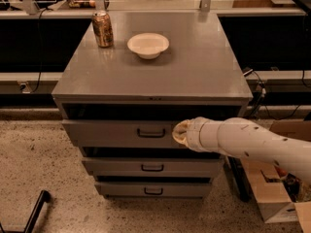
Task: Close top drawer
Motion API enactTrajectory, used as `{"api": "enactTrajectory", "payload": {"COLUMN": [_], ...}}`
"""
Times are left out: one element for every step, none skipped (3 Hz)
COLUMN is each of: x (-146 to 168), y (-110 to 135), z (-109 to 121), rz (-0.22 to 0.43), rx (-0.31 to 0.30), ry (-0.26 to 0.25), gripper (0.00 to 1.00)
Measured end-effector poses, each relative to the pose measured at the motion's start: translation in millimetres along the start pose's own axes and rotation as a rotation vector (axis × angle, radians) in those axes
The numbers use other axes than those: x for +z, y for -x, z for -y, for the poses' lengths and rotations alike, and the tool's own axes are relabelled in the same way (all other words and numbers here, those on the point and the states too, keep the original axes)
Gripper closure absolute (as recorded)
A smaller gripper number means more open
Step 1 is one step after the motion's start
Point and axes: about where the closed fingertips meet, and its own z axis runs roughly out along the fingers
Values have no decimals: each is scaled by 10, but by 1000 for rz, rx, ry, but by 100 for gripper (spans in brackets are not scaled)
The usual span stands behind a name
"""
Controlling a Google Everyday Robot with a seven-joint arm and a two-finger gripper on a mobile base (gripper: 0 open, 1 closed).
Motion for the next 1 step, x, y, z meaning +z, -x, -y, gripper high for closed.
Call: {"api": "enactTrajectory", "payload": {"x": [-31], "y": [207], "z": [-256], "rz": [133], "rx": [44], "ry": [91], "gripper": [100]}}
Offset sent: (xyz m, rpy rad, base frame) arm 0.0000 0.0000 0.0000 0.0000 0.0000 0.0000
